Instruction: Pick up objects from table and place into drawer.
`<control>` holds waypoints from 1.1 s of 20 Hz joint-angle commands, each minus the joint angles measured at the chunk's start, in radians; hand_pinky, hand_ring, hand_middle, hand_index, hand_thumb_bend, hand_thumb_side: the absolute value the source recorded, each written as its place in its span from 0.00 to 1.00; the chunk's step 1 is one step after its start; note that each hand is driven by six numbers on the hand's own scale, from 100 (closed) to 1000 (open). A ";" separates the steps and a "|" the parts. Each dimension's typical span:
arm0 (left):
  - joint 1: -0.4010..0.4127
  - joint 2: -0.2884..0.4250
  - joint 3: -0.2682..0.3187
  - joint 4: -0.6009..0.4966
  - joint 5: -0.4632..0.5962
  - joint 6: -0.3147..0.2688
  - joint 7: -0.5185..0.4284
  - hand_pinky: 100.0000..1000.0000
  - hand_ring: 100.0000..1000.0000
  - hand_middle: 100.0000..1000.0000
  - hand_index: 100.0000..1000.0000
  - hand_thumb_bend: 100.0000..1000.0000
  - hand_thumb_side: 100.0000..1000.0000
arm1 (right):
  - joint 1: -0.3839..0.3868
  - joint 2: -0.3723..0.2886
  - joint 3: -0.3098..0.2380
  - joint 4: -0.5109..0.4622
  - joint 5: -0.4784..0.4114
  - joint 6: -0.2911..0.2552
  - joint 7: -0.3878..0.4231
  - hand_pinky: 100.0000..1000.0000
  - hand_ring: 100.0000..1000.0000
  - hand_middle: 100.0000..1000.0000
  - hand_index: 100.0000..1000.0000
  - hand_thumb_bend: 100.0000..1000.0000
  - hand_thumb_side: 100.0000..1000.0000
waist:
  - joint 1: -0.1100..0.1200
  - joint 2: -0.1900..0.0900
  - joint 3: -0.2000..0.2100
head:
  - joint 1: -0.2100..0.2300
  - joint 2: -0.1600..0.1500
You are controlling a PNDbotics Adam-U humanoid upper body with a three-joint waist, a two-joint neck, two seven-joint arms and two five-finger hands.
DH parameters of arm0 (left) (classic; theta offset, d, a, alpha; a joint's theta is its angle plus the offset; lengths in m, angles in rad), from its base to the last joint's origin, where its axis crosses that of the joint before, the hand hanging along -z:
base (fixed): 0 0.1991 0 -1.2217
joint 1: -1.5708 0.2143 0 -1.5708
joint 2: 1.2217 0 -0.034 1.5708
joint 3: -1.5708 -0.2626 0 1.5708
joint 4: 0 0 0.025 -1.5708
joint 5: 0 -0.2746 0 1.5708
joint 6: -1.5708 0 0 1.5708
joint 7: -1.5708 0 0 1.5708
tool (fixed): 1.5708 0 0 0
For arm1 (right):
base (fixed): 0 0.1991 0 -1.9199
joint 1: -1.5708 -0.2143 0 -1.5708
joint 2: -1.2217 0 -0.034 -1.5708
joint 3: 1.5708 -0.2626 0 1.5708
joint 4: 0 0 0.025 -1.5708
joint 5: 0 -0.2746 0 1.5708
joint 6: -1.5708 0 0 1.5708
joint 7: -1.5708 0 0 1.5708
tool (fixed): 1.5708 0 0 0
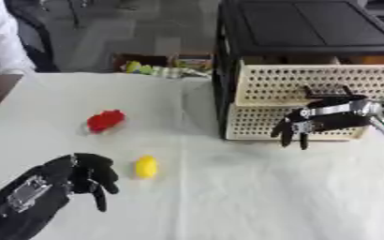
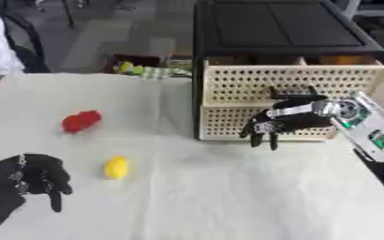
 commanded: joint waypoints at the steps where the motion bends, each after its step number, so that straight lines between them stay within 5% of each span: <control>1: -0.009 0.008 0.000 -0.014 0.007 -0.003 -0.004 0.43 0.60 0.61 0.79 0.00 0.95 | 0.001 -0.044 -0.005 -0.038 -0.003 -0.013 -0.001 0.54 0.75 0.61 0.85 0.00 1.00 | 0.001 -0.025 0.001 | 0.004 -0.014; 14: -0.005 0.013 0.003 -0.014 0.022 -0.006 -0.008 0.43 0.61 0.61 0.79 0.00 0.94 | 0.179 -0.201 -0.052 -0.354 -0.130 0.004 -0.001 0.54 0.75 0.58 0.84 0.00 1.00 | 0.007 -0.036 -0.005 | 0.012 -0.006; 22: 0.005 0.013 0.015 -0.014 0.031 -0.021 0.011 0.43 0.61 0.61 0.79 0.00 0.94 | 0.273 -0.211 -0.239 -0.600 -0.365 0.043 -0.001 0.56 0.76 0.49 0.81 0.00 1.00 | 0.021 -0.048 -0.017 | 0.025 0.012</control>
